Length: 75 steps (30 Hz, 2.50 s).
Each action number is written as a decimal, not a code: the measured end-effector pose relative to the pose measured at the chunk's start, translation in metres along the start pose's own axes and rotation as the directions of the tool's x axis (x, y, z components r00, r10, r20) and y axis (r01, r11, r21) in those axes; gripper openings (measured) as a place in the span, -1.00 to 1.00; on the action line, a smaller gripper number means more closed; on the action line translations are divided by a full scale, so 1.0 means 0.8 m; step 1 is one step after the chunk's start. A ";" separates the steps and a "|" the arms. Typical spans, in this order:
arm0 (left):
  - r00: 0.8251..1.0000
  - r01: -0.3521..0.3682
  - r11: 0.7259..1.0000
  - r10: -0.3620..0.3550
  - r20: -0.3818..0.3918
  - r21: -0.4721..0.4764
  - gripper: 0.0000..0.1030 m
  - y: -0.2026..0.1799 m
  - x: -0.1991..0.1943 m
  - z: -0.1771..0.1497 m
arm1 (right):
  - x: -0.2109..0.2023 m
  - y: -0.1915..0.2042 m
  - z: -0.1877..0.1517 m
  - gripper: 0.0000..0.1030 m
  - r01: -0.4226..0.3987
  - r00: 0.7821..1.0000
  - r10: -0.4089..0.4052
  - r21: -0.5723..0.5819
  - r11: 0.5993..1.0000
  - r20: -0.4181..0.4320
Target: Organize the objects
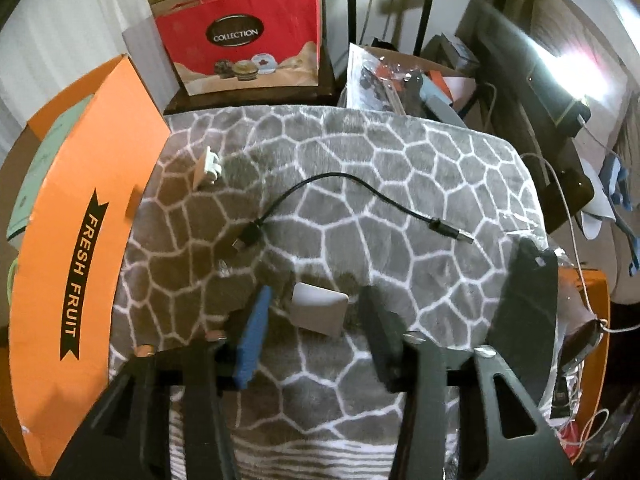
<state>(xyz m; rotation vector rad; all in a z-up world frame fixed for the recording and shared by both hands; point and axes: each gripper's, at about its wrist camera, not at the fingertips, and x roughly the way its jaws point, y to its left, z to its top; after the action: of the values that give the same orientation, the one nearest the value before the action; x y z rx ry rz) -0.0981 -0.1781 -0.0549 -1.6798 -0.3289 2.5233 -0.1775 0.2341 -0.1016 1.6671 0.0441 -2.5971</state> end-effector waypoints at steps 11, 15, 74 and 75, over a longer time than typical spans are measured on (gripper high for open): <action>1.000 0.000 1.000 0.000 0.000 0.000 -0.92 -0.001 0.000 0.000 | -0.043 0.001 0.012 -0.53 -0.057 0.997 0.057 -0.003 0.998 0.057; 1.000 0.001 1.000 -0.001 0.000 -0.001 -0.92 0.000 0.000 0.000 | -0.083 0.021 0.020 -0.53 -0.094 0.989 0.098 -0.043 0.995 0.112; 1.000 0.003 1.000 -0.003 0.000 0.004 -0.92 -0.005 -0.002 -0.001 | -0.116 0.260 0.032 -0.23 -0.262 0.947 0.306 -0.316 0.912 0.099; 1.000 0.004 1.000 -0.004 0.000 0.004 -0.92 -0.006 -0.002 -0.001 | -0.119 0.254 0.033 -0.24 -0.255 0.948 0.301 -0.312 0.915 0.107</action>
<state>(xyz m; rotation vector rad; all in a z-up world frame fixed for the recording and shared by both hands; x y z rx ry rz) -0.0970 -0.1738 -0.0529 -1.6765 -0.3266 2.5193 -0.1496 0.0328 -0.0027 1.2679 0.1652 -2.3565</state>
